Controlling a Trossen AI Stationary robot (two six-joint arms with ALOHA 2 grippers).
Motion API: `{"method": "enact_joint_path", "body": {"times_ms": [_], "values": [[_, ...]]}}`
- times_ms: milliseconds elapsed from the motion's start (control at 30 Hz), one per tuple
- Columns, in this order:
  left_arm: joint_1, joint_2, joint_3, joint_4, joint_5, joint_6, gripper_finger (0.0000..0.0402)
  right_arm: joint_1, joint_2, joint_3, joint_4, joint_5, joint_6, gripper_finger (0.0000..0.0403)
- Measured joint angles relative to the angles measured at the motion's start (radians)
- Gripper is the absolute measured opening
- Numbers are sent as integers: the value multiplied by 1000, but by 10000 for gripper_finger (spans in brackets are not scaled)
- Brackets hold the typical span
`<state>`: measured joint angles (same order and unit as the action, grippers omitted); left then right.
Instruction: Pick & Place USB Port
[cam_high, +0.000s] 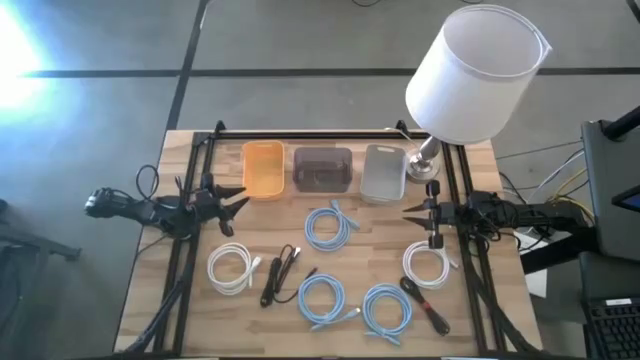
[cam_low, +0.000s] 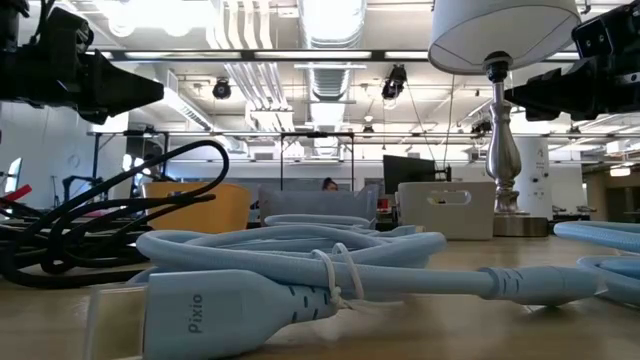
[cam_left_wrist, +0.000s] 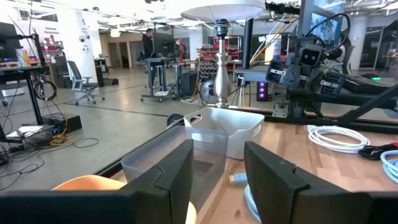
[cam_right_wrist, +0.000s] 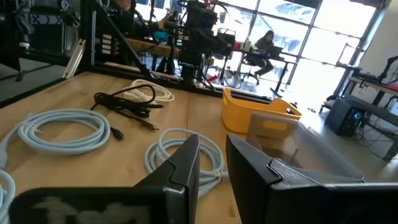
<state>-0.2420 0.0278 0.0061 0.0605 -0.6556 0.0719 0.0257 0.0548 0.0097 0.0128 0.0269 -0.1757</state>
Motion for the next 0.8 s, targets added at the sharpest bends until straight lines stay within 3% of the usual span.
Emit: {"method": "enact_joint_path", "body": {"times_ms": [800], "values": [[-1,0,0,0,0,0,147,0,0,0,0,0,0,84]]}}
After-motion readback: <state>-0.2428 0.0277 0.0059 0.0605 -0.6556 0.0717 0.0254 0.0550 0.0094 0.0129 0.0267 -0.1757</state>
